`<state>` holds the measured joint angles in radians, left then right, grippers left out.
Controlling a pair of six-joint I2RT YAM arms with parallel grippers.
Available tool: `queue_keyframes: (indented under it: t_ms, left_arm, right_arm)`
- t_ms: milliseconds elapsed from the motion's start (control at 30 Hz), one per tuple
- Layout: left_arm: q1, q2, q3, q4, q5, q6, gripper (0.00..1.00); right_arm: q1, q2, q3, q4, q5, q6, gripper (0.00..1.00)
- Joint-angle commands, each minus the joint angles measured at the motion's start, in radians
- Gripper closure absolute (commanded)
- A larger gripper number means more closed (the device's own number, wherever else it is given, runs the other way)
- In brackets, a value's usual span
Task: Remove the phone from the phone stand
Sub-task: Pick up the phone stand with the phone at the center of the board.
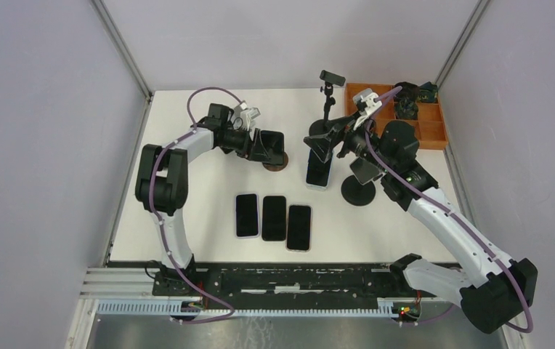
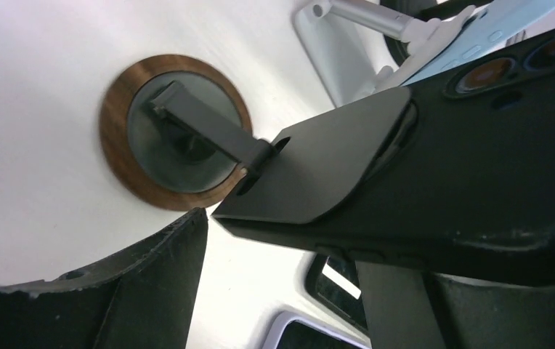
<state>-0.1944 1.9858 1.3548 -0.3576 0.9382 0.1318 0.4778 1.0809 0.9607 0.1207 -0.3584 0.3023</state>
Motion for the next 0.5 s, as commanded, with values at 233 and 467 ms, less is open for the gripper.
queue_keyframes:
  t_ms: [233, 467]
  left_arm:
    - [-0.037, 0.029, 0.056, 0.030, 0.070, 0.133, 0.31]
    - [-0.037, 0.057, 0.061, 0.012, 0.065, 0.213, 0.39]
  right_arm:
    - [0.003, -0.031, -0.026, 0.056, -0.059, -0.029, 0.02]
    - [0.003, -0.031, -0.024, 0.056, -0.076, -0.043, 0.02]
